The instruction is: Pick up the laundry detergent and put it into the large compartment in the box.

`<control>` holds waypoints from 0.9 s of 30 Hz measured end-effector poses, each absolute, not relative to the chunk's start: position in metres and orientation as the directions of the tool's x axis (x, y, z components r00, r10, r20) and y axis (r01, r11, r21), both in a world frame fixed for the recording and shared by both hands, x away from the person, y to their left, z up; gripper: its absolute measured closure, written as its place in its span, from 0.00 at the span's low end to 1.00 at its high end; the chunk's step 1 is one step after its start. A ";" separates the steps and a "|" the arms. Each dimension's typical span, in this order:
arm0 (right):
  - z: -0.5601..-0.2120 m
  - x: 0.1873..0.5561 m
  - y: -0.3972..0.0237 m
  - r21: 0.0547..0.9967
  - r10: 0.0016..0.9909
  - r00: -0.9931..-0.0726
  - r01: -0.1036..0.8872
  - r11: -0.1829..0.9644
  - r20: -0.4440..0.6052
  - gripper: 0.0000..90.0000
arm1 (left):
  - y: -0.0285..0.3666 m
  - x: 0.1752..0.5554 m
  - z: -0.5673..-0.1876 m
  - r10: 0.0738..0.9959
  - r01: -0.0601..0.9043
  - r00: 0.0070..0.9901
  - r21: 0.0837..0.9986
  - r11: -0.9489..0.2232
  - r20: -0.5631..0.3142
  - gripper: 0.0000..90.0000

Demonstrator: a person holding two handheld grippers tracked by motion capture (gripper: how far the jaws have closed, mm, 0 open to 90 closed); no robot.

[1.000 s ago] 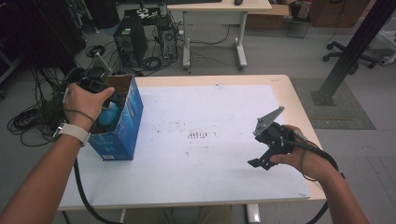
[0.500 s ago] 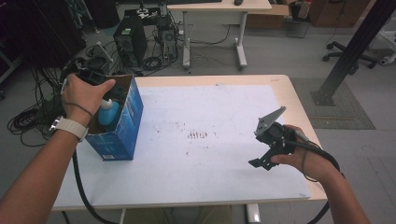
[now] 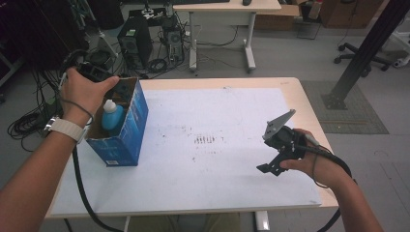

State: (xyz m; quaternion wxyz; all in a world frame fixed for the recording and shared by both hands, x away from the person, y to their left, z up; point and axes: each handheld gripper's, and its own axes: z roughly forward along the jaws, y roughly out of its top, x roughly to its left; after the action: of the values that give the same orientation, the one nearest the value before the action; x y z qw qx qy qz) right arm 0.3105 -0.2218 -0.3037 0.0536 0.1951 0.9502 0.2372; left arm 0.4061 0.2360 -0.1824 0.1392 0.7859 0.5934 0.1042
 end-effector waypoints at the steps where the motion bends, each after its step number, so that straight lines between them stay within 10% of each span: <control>1: -0.303 0.310 -0.222 0.472 0.396 -0.918 0.345 0.811 -0.009 0.13 | 0.235 0.406 -0.181 0.961 0.901 0.276 0.349 -0.258 -0.003 0.15; 27: -0.302 0.309 -0.221 0.472 0.404 -0.915 0.351 0.808 -0.010 0.13 | 0.206 0.392 -0.163 0.888 0.817 0.460 0.386 -0.429 0.013 0.13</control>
State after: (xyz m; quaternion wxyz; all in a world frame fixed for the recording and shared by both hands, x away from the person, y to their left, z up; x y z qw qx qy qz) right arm 0.3088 -0.2211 -0.3022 0.0550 0.1988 0.9493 0.2372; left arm 0.3920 0.2056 -0.1635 0.1647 0.8385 0.5081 0.1077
